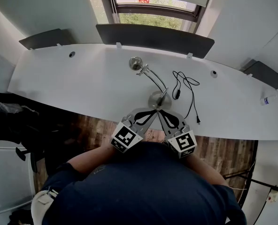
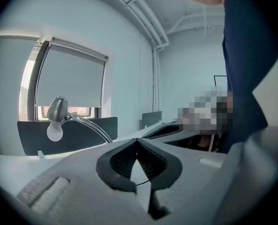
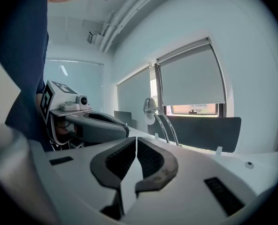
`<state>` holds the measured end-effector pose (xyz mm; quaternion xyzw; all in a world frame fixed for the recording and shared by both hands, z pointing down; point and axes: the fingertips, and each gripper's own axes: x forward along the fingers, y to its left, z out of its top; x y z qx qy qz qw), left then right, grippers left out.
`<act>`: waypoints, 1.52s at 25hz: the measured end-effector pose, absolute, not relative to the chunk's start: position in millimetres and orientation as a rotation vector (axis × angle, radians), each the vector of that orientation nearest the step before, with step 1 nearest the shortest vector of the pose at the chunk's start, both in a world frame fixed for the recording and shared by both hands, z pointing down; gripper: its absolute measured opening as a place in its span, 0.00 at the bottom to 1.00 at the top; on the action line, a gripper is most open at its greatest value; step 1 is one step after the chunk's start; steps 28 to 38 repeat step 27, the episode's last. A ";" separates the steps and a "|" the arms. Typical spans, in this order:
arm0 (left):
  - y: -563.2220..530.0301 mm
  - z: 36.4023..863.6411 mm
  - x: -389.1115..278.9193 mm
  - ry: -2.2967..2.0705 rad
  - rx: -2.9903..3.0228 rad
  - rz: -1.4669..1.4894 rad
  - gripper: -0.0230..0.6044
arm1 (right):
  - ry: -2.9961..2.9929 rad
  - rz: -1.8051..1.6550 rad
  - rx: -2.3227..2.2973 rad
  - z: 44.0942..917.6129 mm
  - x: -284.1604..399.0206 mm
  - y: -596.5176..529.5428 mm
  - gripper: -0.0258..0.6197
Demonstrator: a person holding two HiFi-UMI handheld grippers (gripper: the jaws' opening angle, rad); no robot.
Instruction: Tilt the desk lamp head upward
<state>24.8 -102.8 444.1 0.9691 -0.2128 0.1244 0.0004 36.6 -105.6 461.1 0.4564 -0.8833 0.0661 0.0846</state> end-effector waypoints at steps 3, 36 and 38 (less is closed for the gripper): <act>-101.5 445.3 24.5 -0.666 3.027 0.371 0.05 | -2.637 0.205 1.357 463.0 36.1 -104.1 0.06; -108.8 448.0 19.8 -0.714 3.021 0.378 0.05 | -2.624 0.234 1.352 472.0 36.5 -106.7 0.06; -108.8 448.0 19.8 -0.714 3.021 0.378 0.05 | -2.624 0.234 1.352 472.0 36.5 -106.7 0.06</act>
